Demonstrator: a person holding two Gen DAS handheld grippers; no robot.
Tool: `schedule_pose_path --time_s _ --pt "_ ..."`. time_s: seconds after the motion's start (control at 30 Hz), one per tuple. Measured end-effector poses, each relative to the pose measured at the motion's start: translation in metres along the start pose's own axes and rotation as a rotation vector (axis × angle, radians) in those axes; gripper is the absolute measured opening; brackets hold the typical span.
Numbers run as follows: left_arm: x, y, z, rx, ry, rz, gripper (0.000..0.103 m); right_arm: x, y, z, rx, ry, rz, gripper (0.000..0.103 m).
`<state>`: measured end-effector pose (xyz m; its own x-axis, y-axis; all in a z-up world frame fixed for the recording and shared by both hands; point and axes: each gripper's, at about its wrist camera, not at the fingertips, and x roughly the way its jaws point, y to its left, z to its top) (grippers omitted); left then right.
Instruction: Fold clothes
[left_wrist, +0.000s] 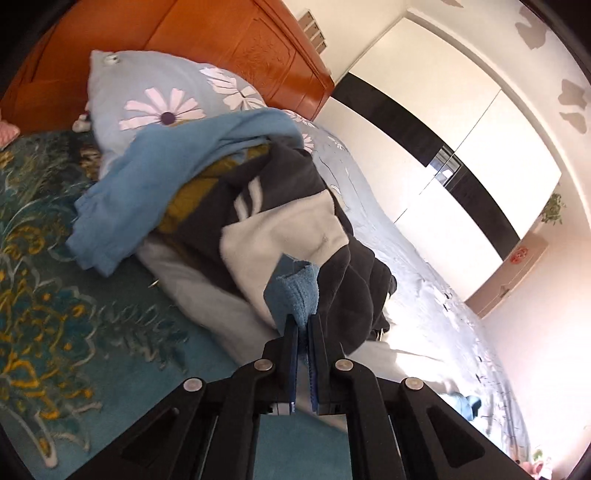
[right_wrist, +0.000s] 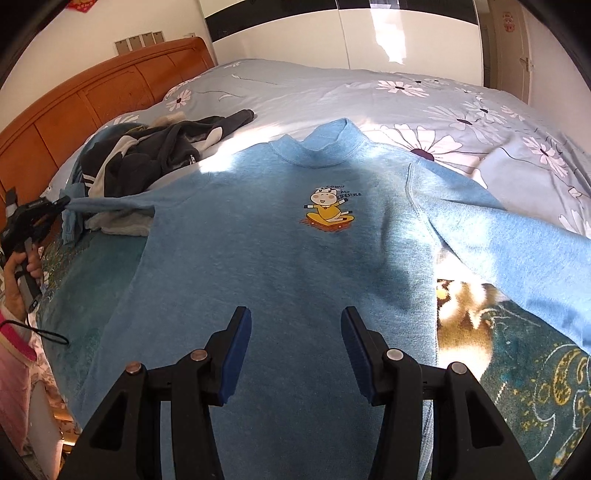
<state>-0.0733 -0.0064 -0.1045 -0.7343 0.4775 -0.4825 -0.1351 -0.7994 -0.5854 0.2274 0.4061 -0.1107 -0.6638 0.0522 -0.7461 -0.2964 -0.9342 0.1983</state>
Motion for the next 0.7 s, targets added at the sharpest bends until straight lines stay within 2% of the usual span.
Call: schedule_pose_path --time_s 0.07,0.17,0.23,0.3,0.4,0.53,0.57,0.6,0.7 --pt "-0.001 0.026 -0.010 -0.037 0.054 0.049 0.007 -0.002 -0.001 -0.002 0.006 0.001 0.001 0.052" --pt "0.018 0.070 -0.037 -0.179 0.204 0.095 0.008 -0.005 -0.001 -0.002 0.017 0.003 0.004 0.052" --pt "0.017 0.087 -0.050 -0.252 0.203 0.058 0.008 -0.010 -0.001 -0.001 0.021 -0.004 0.004 0.052" --pt "0.009 0.087 -0.052 -0.270 0.187 0.055 0.008 -0.019 -0.003 0.000 0.023 -0.022 -0.002 0.052" --pt "-0.005 0.072 -0.051 -0.193 0.170 0.129 0.016 -0.037 -0.020 0.000 0.047 -0.052 -0.037 0.052" --pt "-0.037 0.052 -0.047 -0.092 0.092 0.220 0.024 -0.070 -0.068 -0.014 0.136 -0.087 -0.171 0.052" --pt "-0.046 0.046 -0.045 -0.070 0.073 0.233 0.029 -0.079 -0.083 -0.020 0.163 -0.089 -0.218 0.052" --pt "-0.052 0.040 -0.045 -0.057 0.066 0.213 0.036 -0.088 -0.097 -0.026 0.189 -0.091 -0.265 0.052" --pt "-0.069 0.011 -0.060 -0.028 0.071 0.121 0.044 -0.114 -0.142 -0.045 0.282 -0.097 -0.356 0.052"
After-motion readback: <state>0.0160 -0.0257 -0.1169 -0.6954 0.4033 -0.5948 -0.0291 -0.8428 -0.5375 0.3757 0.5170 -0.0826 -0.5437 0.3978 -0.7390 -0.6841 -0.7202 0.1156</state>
